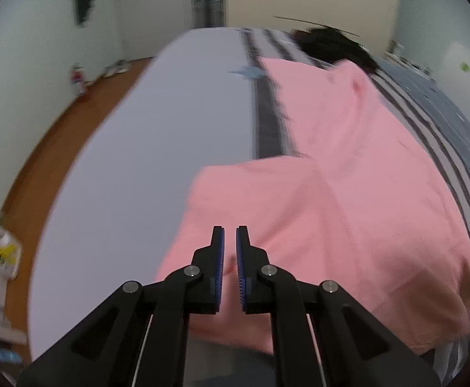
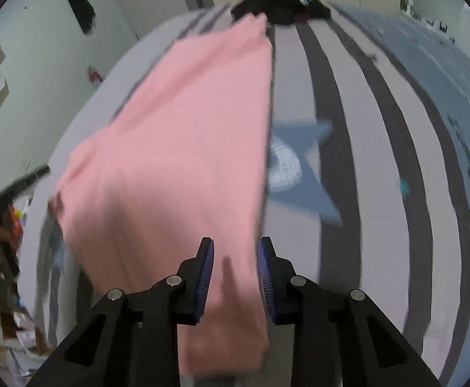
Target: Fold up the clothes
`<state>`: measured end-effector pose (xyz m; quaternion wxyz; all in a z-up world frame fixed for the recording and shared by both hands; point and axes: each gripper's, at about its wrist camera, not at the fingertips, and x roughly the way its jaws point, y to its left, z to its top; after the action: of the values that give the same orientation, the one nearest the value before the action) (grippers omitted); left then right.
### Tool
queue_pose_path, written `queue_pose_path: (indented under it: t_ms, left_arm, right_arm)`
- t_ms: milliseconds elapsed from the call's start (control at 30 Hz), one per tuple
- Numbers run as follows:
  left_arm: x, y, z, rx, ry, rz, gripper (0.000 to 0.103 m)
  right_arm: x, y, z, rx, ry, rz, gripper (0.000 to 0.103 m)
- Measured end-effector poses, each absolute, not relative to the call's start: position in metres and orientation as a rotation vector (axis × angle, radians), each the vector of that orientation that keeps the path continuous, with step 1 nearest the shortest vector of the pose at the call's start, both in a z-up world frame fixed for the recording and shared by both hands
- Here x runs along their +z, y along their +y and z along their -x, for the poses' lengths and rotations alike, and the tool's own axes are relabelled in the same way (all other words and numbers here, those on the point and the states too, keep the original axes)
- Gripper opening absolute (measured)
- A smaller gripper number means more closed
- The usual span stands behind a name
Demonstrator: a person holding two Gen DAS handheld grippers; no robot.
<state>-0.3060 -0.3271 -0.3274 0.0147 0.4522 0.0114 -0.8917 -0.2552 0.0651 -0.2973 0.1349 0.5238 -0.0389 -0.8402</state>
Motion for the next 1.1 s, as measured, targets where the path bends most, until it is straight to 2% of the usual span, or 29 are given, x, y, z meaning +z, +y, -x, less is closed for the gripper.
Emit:
queue_pose_path:
  t_ms: [200, 400, 467, 533, 633, 700, 967, 1100]
  left_arm:
    - [-0.381, -0.339, 0.323, -2.643, -0.038, -1.603, 0.008]
    - [-0.38, -0.341, 0.336, -2.567, -0.142, -1.598, 0.013]
    - [-0.367, -0.344, 0.351, -2.516, -0.08, -1.55, 0.014]
    - [-0.351, -0.348, 0.37, -2.494, 0.012, -1.478, 0.014]
    - [-0.333, -0.339, 0.415, -2.537, 0.099, -1.397, 0.015]
    - [-0.323, -0.326, 0.45, -2.596, 0.138, -1.355, 0.018]
    - [-0.34, -0.24, 0.57, -2.866, 0.111, -1.393, 0.019]
    - [-0.357, -0.211, 0.604, -2.924, 0.081, -1.475, 0.019]
  right_arm:
    - [-0.296, 0.014, 0.337, -2.484, -0.118, -1.387, 0.026]
    - [-0.331, 0.011, 0.395, -2.475, -0.099, -1.409, 0.026]
    - [-0.355, 0.023, 0.402, -2.448, -0.109, -1.489, 0.026]
    - [-0.367, 0.04, 0.403, -2.404, -0.145, -1.522, 0.021]
    - [-0.363, 0.052, 0.403, -2.355, -0.153, -1.534, 0.019]
    - [-0.358, 0.055, 0.41, -2.335, -0.136, -1.546, 0.022]
    - [-0.335, 0.047, 0.496, -2.421, -0.194, -1.395, 0.026]
    - [-0.338, 0.025, 0.539, -2.447, -0.176, -1.33, 0.026]
